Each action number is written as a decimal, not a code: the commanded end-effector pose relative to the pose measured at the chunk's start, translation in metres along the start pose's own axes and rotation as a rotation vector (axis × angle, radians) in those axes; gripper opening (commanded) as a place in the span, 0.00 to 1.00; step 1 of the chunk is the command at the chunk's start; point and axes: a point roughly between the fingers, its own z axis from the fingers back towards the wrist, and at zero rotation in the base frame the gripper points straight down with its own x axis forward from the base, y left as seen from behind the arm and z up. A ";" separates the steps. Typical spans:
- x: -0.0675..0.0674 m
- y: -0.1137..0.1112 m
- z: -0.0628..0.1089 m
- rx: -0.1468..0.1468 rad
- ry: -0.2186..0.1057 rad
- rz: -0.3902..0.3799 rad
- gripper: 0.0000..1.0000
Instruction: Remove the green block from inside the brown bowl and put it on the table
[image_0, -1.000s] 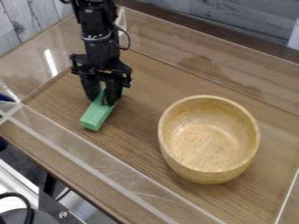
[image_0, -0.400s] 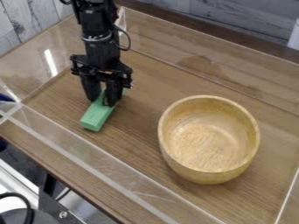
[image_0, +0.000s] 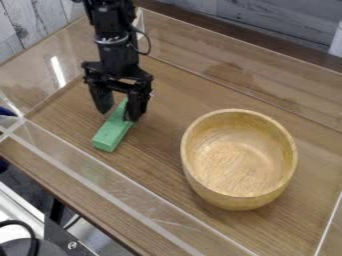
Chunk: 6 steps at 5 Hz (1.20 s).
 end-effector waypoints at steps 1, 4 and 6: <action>0.012 -0.005 0.039 0.011 -0.103 -0.015 1.00; 0.007 -0.030 0.079 -0.009 -0.171 -0.053 1.00; 0.008 -0.037 0.047 -0.007 -0.137 -0.080 1.00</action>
